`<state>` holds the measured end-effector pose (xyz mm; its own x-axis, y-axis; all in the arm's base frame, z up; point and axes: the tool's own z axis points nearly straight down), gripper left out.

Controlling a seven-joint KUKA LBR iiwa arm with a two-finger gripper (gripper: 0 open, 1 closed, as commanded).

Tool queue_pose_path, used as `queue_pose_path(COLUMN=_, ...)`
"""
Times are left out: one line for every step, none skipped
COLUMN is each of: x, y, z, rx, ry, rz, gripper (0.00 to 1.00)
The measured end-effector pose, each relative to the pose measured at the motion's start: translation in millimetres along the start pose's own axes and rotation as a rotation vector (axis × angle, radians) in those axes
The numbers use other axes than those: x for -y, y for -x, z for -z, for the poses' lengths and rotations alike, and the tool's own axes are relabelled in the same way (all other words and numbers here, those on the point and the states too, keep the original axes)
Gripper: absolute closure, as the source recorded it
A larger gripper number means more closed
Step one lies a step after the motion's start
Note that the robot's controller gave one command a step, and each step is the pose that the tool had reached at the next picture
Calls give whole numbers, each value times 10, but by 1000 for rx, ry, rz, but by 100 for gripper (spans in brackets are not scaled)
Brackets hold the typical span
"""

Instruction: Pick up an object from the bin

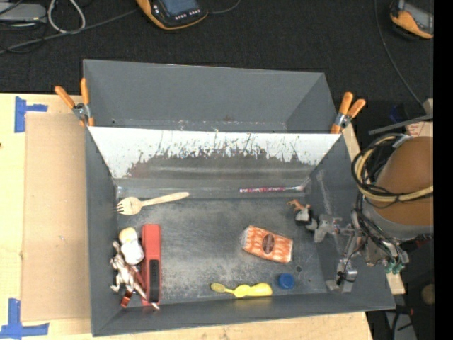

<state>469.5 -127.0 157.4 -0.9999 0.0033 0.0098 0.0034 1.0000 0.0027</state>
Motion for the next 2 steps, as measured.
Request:
queue_pose_path(x=-6, y=20, z=39, rx=8, ry=-2, rz=5, gripper=0)
queue_pose_path(x=-636, y=457, z=-828, rx=8, ry=0, rz=-133, gripper=0)
